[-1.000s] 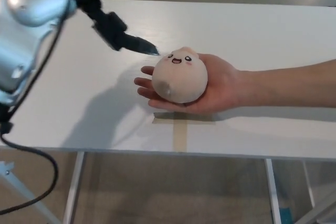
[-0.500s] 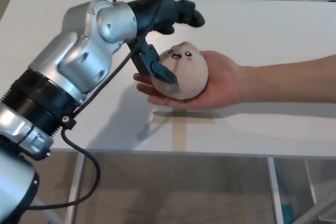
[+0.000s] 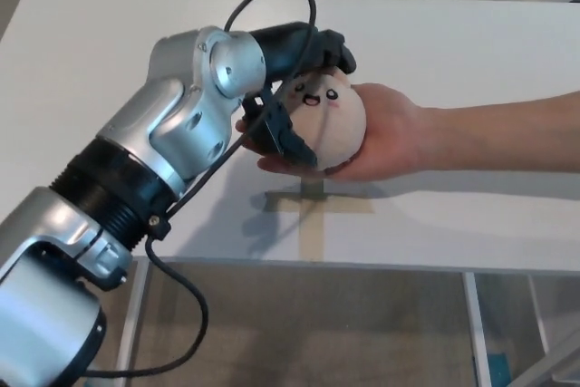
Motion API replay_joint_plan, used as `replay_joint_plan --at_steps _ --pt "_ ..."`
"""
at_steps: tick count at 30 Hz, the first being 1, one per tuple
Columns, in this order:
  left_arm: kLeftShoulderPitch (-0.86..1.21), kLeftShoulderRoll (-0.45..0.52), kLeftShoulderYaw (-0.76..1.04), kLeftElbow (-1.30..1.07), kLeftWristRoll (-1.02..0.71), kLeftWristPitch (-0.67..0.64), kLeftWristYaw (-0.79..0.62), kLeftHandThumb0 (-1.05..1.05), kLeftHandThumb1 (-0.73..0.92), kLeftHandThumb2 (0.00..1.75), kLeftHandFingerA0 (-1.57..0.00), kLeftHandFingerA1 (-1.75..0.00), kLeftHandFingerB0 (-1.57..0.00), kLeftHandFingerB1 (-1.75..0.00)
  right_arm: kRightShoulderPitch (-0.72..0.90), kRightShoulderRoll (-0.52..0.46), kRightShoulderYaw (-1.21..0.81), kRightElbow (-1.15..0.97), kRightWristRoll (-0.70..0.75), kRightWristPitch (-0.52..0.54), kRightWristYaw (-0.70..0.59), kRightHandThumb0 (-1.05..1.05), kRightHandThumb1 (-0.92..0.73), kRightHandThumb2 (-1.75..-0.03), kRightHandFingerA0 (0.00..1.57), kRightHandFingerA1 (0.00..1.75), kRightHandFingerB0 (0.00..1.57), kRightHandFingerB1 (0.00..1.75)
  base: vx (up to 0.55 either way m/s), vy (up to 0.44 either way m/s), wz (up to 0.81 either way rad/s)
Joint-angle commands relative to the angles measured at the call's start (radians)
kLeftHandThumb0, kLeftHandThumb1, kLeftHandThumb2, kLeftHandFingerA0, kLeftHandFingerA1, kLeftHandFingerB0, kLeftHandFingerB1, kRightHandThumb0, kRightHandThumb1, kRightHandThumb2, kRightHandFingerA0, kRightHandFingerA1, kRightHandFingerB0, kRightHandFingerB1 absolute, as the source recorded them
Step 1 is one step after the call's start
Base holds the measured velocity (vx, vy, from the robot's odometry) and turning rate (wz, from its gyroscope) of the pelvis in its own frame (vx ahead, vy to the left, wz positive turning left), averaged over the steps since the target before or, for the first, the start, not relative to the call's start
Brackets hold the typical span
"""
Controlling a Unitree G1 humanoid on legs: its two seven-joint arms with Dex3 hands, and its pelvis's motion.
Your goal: Use the left hand to take the pink dumpling toy on a person's hand and put it on the desk.
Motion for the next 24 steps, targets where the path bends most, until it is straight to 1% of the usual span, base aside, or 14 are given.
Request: replay_joint_plan --at_steps 1,2,3,4,8,9,10,11,13,16,17,19,21,24 --pt "0.049 -0.018 0.043 -0.006 0.009 -0.025 -0.003 -0.50 0.36 0.63 -0.69 -0.93 -0.19 -0.37 0.002 -0.007 0.002 0.003 0.002 0.011 0.006 -0.27 -0.65 -0.60 0.44 0.40 0.38 0.37 0.00 0.000 0.00" --pt "0.052 -0.020 0.051 -0.006 0.006 -0.027 -0.007 -0.50 0.36 0.63 -0.69 -0.93 -0.19 -0.37 0.001 -0.007 0.001 0.004 0.002 0.011 0.007 -0.27 -0.65 -0.60 0.44 0.40 0.38 0.37 0.00 0.000 0.00" --pt "0.059 -0.025 0.062 -0.007 0.002 -0.031 -0.015 -0.44 0.37 0.62 -0.78 -1.17 -0.21 -0.37 0.000 -0.007 0.001 0.004 0.003 0.011 0.006 -0.27 -0.65 -0.60 0.44 0.40 0.39 0.37 0.00 0.000 0.00" --pt "0.068 -0.029 0.072 -0.009 -0.003 -0.035 -0.020 -0.34 0.43 0.54 -0.78 -1.18 -0.27 -0.32 0.000 -0.007 0.001 0.004 0.003 0.010 0.006 -0.27 -0.65 -0.60 0.44 0.40 0.39 0.38 0.00 0.000 0.00" --pt "0.093 -0.036 0.087 -0.014 0.009 -0.077 -0.005 -0.24 0.52 0.56 -0.73 -1.16 -0.38 -0.33 -0.004 -0.007 -0.001 0.003 0.005 0.011 0.011 -0.27 -0.65 -0.60 0.44 0.40 0.39 0.37 0.00 0.000 0.00" --pt "0.094 -0.040 0.086 -0.010 0.015 -0.082 0.000 -0.19 0.63 0.59 -0.77 -0.82 -0.57 -0.38 -0.006 -0.007 -0.001 0.003 0.006 0.012 0.012 -0.27 -0.65 -0.60 0.44 0.40 0.39 0.37 0.00 0.000 0.00" --pt "0.095 -0.043 0.086 -0.008 0.020 -0.084 0.003 -0.19 0.63 0.59 -0.77 -0.82 -0.57 -0.38 -0.007 -0.007 -0.002 0.003 0.006 0.014 0.013 -0.27 -0.65 -0.60 0.44 0.40 0.39 0.37 0.00 0.000 0.00" --pt "0.097 -0.047 0.090 -0.005 0.024 -0.087 0.009 -0.17 0.67 0.60 -0.90 -0.74 -0.72 -0.44 -0.009 -0.007 -0.001 0.002 0.006 0.014 0.015 -0.27 -0.65 -0.60 0.44 0.40 0.39 0.37 0.00 0.000 0.00" --pt "0.097 -0.049 0.095 -0.005 0.034 -0.099 0.021 -0.14 0.72 0.61 -0.94 -0.75 -0.88 -0.55 -0.011 -0.008 -0.005 0.001 0.010 0.013 0.015 -0.27 -0.65 -0.60 0.44 0.40 0.39 0.38 0.00 0.000 0.00" --pt "0.099 -0.051 0.099 -0.001 0.049 -0.114 0.040 -0.14 0.74 0.62 -0.90 -0.74 -0.91 -0.58 -0.012 -0.006 -0.011 0.001 0.015 0.013 0.015 -0.27 -0.65 -0.60 0.44 0.40 0.39 0.38 0.00 0.000 0.00" --pt "0.102 -0.051 0.104 0.001 0.050 -0.122 0.048 -0.16 0.76 0.63 -0.78 -0.99 -0.91 -0.70 -0.013 -0.005 -0.013 0.001 0.016 0.013 0.016 -0.27 -0.65 -0.60 0.43 0.40 0.39 0.38 0.00 0.000 0.00" --pt "0.105 -0.052 0.110 0.004 0.050 -0.131 0.058 -0.16 0.76 0.63 -0.78 -0.99 -0.91 -0.70 -0.013 -0.004 -0.015 0.001 0.017 0.013 0.016 -0.27 -0.65 -0.60 0.43 0.40 0.39 0.38 0.00 0.000 0.00" --pt "0.110 -0.053 0.117 0.007 0.056 -0.141 0.071 -0.17 0.76 0.63 -0.71 -1.27 -0.80 -0.95 -0.014 -0.004 -0.018 0.002 0.019 0.013 0.020 -0.27 -0.65 -0.59 0.43 0.40 0.40 0.38 0.00 0.000 0.00" --pt "0.116 -0.055 0.129 0.005 0.060 -0.142 0.079 -0.17 0.77 0.63 -0.77 -1.23 -0.81 -0.91 -0.013 -0.004 -0.017 0.002 0.015 0.012 0.021 -0.27 -0.65 -0.60 0.43 0.39 0.40 0.38 0.00 0.000 0.00"
